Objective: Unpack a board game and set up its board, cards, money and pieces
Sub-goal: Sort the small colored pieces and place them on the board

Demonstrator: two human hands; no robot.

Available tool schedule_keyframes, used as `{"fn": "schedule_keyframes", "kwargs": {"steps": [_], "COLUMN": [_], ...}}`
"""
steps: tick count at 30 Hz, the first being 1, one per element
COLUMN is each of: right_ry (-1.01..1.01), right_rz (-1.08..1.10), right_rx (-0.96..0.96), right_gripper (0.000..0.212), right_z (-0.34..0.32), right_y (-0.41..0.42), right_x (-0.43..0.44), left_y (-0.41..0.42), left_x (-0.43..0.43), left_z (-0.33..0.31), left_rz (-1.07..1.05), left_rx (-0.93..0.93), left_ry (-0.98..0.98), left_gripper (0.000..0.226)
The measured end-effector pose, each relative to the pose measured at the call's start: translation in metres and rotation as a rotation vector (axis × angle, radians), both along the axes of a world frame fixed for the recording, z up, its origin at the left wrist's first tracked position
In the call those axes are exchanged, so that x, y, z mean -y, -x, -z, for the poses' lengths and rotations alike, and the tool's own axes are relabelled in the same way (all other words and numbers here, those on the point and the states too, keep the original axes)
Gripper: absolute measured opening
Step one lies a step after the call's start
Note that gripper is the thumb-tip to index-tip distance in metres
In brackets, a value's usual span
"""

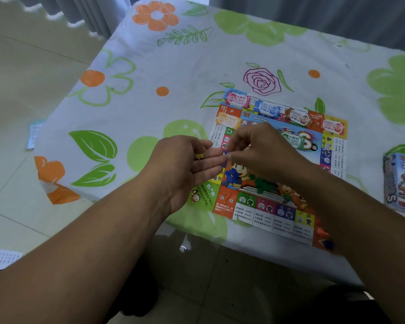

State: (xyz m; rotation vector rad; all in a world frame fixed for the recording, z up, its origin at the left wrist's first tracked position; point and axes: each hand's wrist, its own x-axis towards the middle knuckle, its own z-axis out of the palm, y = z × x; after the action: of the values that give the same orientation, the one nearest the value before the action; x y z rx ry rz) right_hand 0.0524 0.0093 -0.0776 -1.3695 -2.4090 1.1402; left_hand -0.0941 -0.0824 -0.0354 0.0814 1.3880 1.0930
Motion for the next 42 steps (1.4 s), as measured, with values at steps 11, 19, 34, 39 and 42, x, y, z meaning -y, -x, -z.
{"fn": "schedule_keyframes", "kwargs": {"steps": [11,19,34,39,42], "right_ry": [-0.039,-0.102,0.057,0.016,-0.018], "right_rz": [0.003,-0.116,0.168,0.095,0.094], "right_rx": [-0.084,-0.194,0.070,0.197,0.237], "right_gripper": [0.009,0.017,0.009,0.014,0.017], "right_z": [-0.009,-0.014,-0.011,-0.007,-0.005], "right_y": [-0.017,-0.017,-0.058,-0.055,-0.055], "right_x": [0.007,0.020,-0.013,-0.014,-0.014], "left_y": [-0.010,-0.017,-0.019,-0.022,-0.026], "left_x": [-0.001,-0.008,-0.019,-0.020,-0.020], "left_z": [0.002,0.001,0.002,0.004,0.004], "left_rz": [0.008,0.091,-0.046,-0.030,-0.012], "left_rx": [-0.036,0.052,-0.072,-0.112,-0.177], "left_ry": [0.019,-0.004,0.005,-0.016,-0.043], "left_gripper": [0.025,0.035,0.028,0.025,0.016]}}
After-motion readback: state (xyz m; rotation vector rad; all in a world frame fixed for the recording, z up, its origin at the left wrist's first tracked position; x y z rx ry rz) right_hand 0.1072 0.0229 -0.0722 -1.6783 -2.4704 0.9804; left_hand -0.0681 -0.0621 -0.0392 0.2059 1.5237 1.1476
